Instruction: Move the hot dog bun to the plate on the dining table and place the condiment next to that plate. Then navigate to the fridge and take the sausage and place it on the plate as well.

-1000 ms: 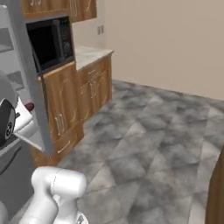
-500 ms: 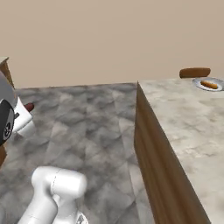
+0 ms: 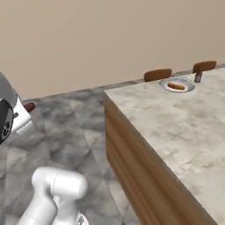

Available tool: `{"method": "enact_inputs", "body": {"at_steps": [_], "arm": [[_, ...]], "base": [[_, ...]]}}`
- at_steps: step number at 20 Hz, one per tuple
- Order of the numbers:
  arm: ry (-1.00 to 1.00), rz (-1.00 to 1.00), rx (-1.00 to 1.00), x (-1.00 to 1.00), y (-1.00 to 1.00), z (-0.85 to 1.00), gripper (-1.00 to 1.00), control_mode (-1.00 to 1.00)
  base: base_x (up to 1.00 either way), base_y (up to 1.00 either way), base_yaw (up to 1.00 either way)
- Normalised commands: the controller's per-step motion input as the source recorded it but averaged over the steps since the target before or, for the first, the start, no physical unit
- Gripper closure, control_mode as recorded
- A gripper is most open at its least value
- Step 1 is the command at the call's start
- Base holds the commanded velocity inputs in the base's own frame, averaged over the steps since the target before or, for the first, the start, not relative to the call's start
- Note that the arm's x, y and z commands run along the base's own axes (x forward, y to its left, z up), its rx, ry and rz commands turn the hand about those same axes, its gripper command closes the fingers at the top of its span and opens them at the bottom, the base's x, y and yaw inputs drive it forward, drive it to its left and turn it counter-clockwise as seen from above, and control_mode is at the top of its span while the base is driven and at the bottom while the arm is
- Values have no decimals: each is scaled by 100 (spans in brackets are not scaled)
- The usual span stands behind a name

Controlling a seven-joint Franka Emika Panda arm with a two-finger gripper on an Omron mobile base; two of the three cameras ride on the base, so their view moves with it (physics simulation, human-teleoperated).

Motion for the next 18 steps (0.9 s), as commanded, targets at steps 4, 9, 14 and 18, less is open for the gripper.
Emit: {"method": "enact_inputs", "body": {"at_steps": [4,9,14,18], "arm": [[0,0,0,0,0,0,100,100],[0,0,0,0,0,0,100,100],[0,0,0,0,0,0,100,100],[0,0,0,0,0,0,100,100]], "base": [[100,43,-45],[100,49,-45],[100,57,-45],[100,60,-44]]}}
